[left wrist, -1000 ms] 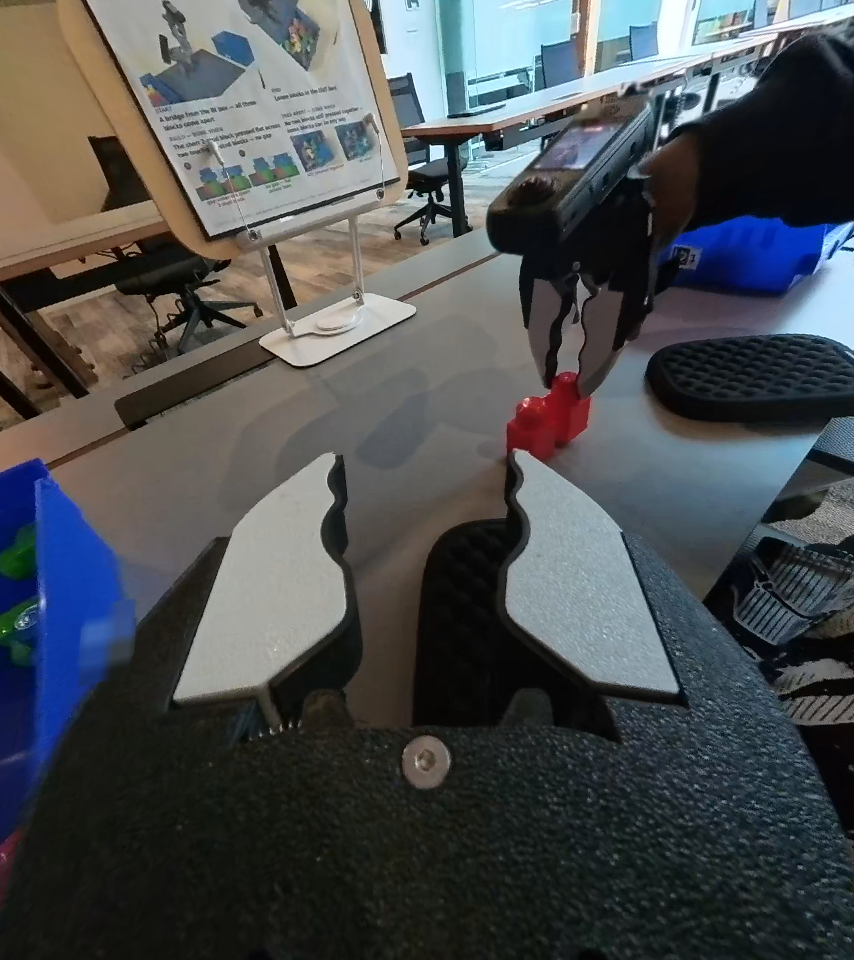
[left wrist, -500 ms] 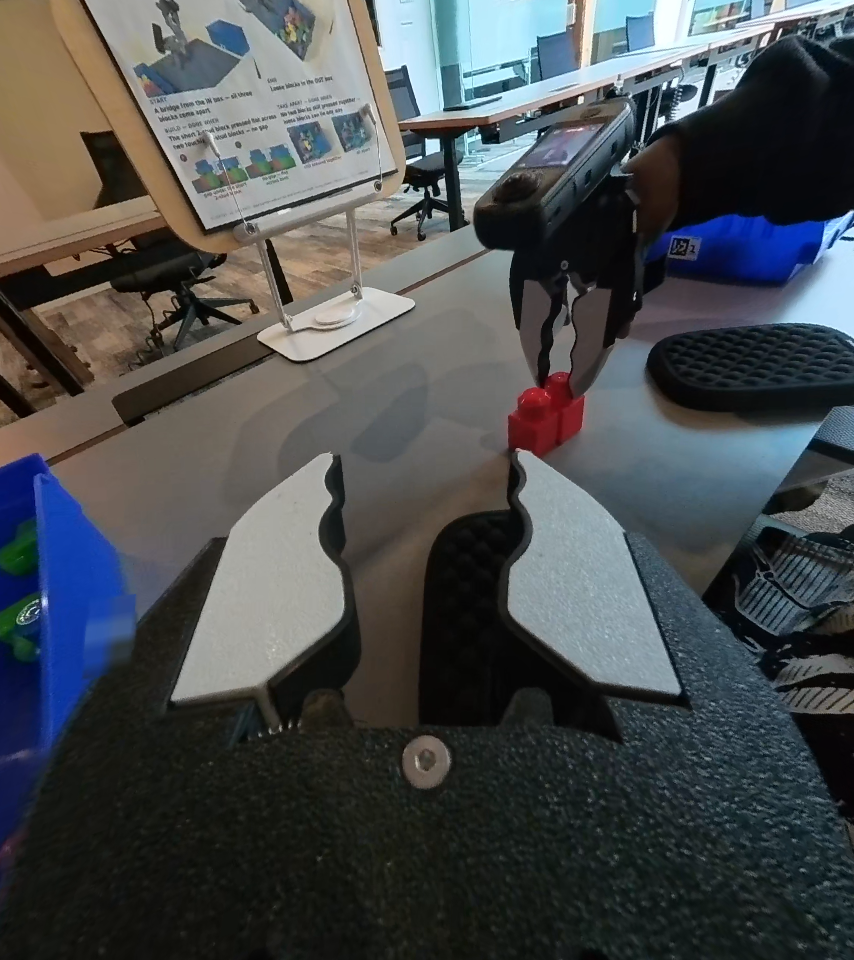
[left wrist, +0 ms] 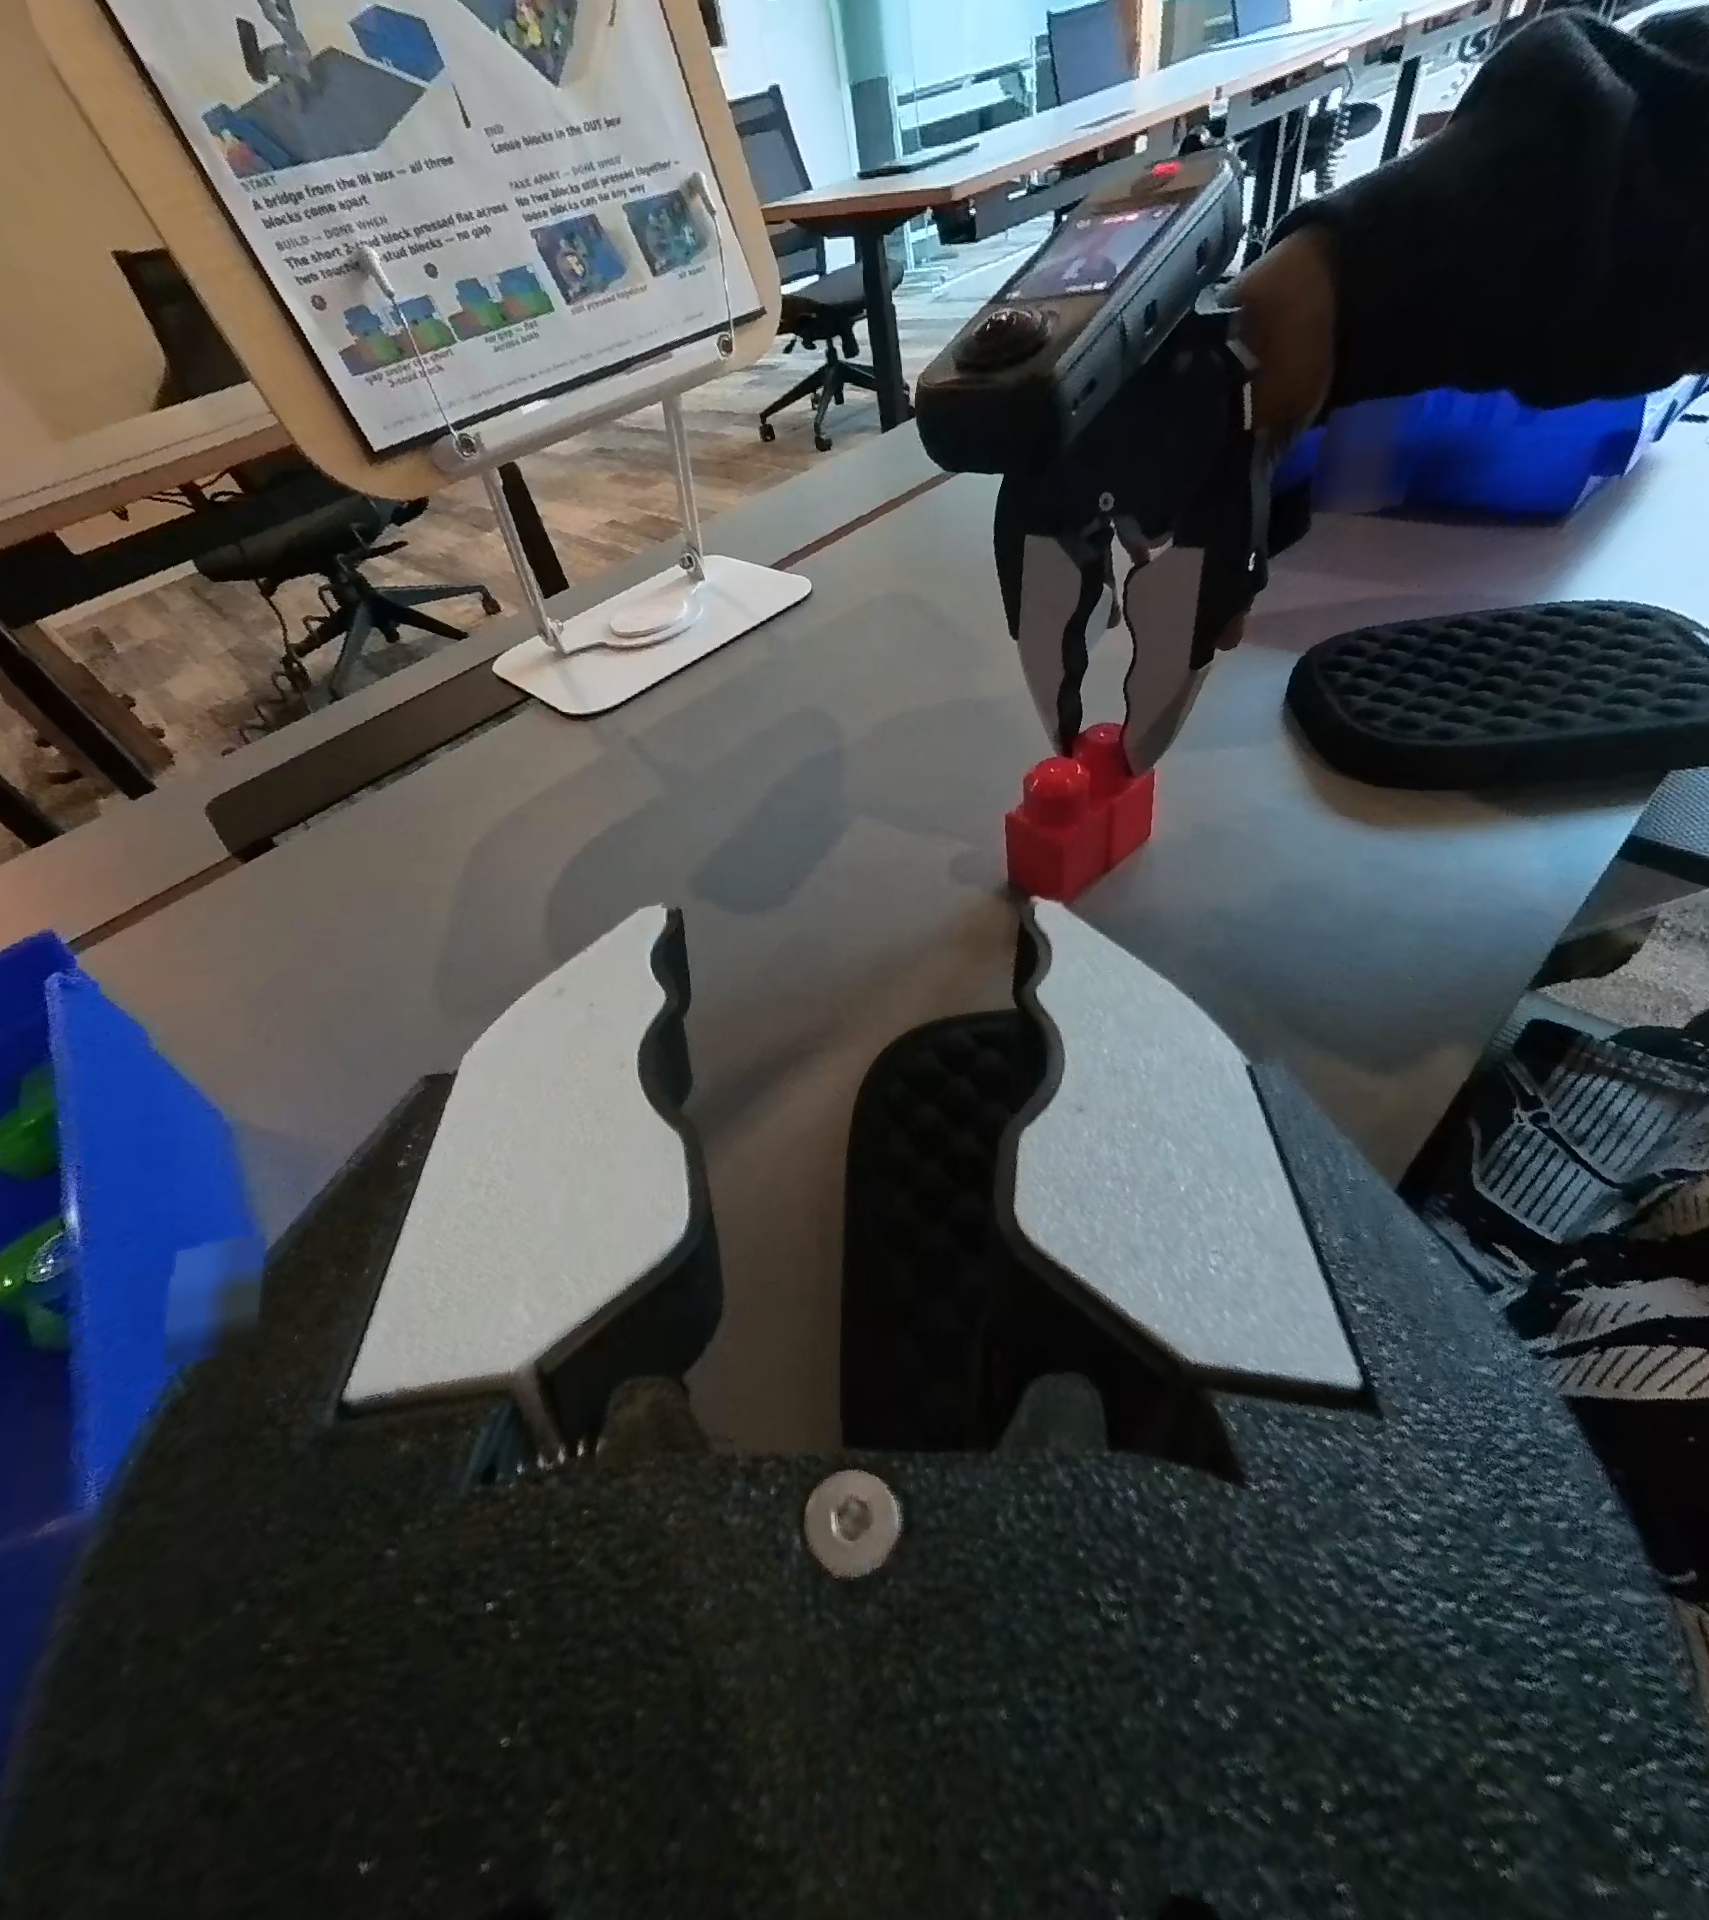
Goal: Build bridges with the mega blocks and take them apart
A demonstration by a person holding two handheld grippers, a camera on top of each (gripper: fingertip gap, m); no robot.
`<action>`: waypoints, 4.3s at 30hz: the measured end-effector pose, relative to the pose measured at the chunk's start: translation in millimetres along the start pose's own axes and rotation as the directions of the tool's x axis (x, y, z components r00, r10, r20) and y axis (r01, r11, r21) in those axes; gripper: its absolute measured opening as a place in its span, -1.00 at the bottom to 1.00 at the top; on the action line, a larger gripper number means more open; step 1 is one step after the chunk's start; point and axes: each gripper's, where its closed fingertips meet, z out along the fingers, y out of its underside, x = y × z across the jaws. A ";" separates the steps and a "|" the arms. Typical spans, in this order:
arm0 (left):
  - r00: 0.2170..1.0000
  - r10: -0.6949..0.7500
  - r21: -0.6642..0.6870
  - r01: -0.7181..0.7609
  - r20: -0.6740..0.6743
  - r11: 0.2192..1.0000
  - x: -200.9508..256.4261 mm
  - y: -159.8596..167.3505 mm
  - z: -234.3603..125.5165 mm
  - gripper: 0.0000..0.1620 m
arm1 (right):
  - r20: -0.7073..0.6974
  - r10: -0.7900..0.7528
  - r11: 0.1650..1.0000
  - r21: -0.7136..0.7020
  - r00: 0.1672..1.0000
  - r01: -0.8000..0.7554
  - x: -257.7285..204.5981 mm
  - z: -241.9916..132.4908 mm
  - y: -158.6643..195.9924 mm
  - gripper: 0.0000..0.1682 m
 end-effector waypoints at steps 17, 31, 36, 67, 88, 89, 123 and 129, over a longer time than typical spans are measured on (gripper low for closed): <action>1.000 0.014 -0.026 -0.015 -0.013 1.000 3.0 4.7 1.8 -0.24 | -0.025 0.007 0.996 0.090 1.000 -0.005 5.1 -9.7 -12.3 -0.50; 0.972 0.076 -0.257 -0.017 0.221 0.966 -125.0 11.3 -56.3 -0.28 | -0.133 0.139 0.820 0.571 0.981 -0.038 -43.1 -98.6 -13.0 -0.39; 0.972 0.164 -0.458 -0.070 0.170 0.886 -194.4 46.0 -52.2 -0.38 | -0.160 0.240 0.761 0.643 0.957 -0.084 -50.9 -115.5 20.1 -0.40; 0.829 0.261 -0.525 -0.524 -0.494 0.671 -281.6 193.8 43.8 -0.18 | -0.302 0.419 0.768 0.621 0.856 -0.157 -11.2 -150.7 39.5 -0.47; 0.917 0.236 -0.323 -0.340 -0.320 0.883 -272.1 83.8 -2.2 -0.43 | -0.356 0.159 0.808 0.583 0.921 0.086 -4.8 -134.3 -23.2 -0.45; 0.914 0.235 -0.302 -0.339 -0.331 0.891 -264.4 70.9 -4.9 -0.43 | -0.372 0.125 0.804 0.581 0.920 0.125 -4.4 -133.3 -30.2 -0.44; 0.485 0.241 0.011 -0.430 -0.840 0.903 -18.1 -39.8 69.1 -0.42 | -0.927 -0.373 0.450 -0.134 0.049 0.883 1.4 -128.9 -166.2 -0.58; 0.748 0.437 0.299 -0.325 -0.499 0.897 -31.8 -84.4 76.6 -0.13 | -0.797 -0.092 0.468 0.495 0.597 0.733 11.4 -156.9 -149.4 -0.58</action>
